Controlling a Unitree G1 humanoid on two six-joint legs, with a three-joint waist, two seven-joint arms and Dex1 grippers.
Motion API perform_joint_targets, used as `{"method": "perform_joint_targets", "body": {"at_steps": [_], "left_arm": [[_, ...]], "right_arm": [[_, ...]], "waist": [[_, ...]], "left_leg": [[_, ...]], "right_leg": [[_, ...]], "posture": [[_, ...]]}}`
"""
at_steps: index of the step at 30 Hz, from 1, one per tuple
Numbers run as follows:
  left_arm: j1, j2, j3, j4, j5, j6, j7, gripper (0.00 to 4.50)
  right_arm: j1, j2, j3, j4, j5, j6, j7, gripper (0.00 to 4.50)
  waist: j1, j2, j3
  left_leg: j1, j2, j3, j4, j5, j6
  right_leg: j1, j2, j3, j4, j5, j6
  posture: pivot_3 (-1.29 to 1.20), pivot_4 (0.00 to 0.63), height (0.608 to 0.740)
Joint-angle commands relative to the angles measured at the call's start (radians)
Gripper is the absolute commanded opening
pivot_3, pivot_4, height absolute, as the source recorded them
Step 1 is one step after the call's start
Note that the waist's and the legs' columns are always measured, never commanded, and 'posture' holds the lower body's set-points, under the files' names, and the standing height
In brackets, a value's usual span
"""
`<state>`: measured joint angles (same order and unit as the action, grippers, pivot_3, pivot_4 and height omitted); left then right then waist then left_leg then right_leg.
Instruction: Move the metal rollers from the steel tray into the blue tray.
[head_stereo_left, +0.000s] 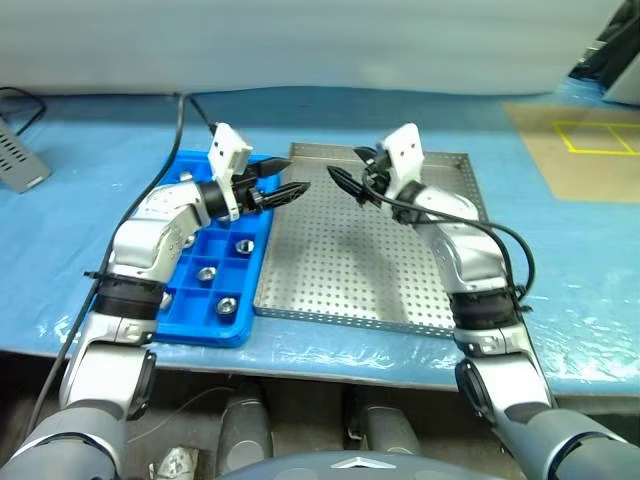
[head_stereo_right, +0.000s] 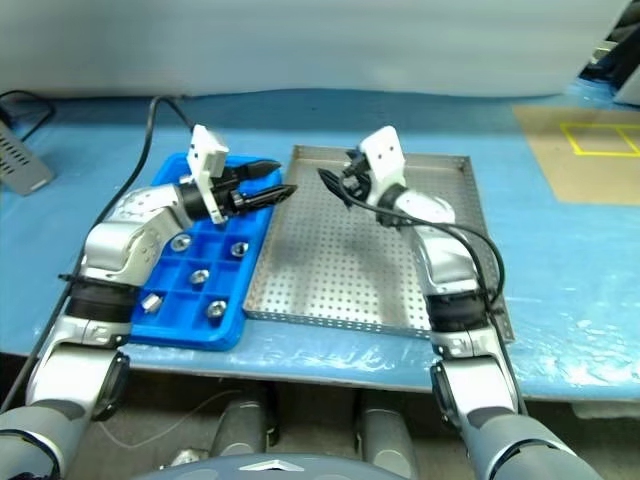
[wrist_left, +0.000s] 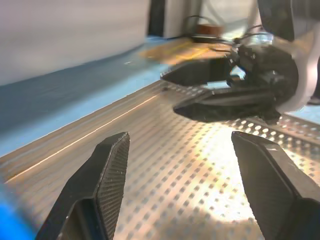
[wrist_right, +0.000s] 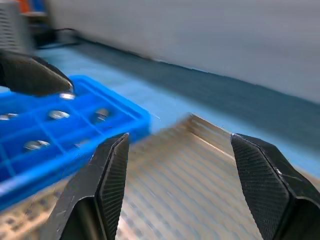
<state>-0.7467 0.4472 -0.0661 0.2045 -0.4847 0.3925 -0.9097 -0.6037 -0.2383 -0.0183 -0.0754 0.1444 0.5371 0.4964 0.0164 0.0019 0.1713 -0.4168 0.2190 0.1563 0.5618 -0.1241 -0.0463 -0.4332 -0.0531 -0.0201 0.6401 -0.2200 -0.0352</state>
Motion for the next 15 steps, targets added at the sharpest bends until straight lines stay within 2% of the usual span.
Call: {"method": "perform_joint_targets", "body": {"at_steps": [1, 4, 8, 12, 15], "left_arm": [[-0.035, -0.027, -0.024, 0.049, 0.034, -0.046, -0.060, 3.43], [-0.015, -0.059, -0.041, 0.047, 0.044, -0.049, -0.089, 3.43], [0.051, -0.076, -0.066, 0.027, 0.074, -0.050, -0.098, 3.43], [0.107, -0.096, -0.078, 0.106, 0.157, -0.122, -0.054, 3.43], [0.111, -0.116, -0.058, 0.134, 0.196, -0.165, 0.011, 3.43]], "right_arm": [[0.070, -0.006, -0.071, -0.161, 0.023, 0.057, -0.085, 3.37], [0.121, 0.022, -0.142, -0.203, 0.060, 0.106, -0.156, 3.37], [0.163, 0.021, -0.174, -0.221, 0.093, 0.125, -0.172, 3.37], [0.232, -0.003, -0.171, -0.091, 0.077, 0.049, -0.151, 3.37], [0.242, 0.028, -0.175, -0.034, 0.108, 0.008, -0.148, 3.37]], "waist": [[-0.017, 0.000, 0.000], [-0.031, 0.000, 0.000], [-0.031, 0.000, 0.000], [-0.027, 0.000, 0.000], [-0.022, 0.000, 0.000]], "left_leg": [[0.001, 0.000, 0.001, 0.000, 0.000, 0.000], [0.006, 0.001, 0.005, 0.001, -0.001, 0.002], [0.014, 0.001, 0.010, 0.001, -0.003, 0.004], [0.015, 0.002, 0.011, 0.003, -0.004, 0.007], [0.014, 0.001, 0.012, 0.004, -0.007, 0.011]], "right_leg": [[0.000, 0.000, 0.001, 0.000, 0.000, 0.000], [0.004, 0.000, 0.003, -0.001, -0.003, -0.005], [0.010, -0.001, 0.007, -0.001, -0.003, -0.006], [0.011, -0.001, 0.007, -0.002, -0.002, -0.005], [0.012, -0.002, 0.007, -0.003, -0.002, -0.005]], "posture": [[-0.37, 0.150, 0.740], [-0.37, 0.150, 0.740], [-0.34, 0.150, 0.740], [-0.29, 0.150, 0.740], [-0.27, 0.150, 0.740]]}}
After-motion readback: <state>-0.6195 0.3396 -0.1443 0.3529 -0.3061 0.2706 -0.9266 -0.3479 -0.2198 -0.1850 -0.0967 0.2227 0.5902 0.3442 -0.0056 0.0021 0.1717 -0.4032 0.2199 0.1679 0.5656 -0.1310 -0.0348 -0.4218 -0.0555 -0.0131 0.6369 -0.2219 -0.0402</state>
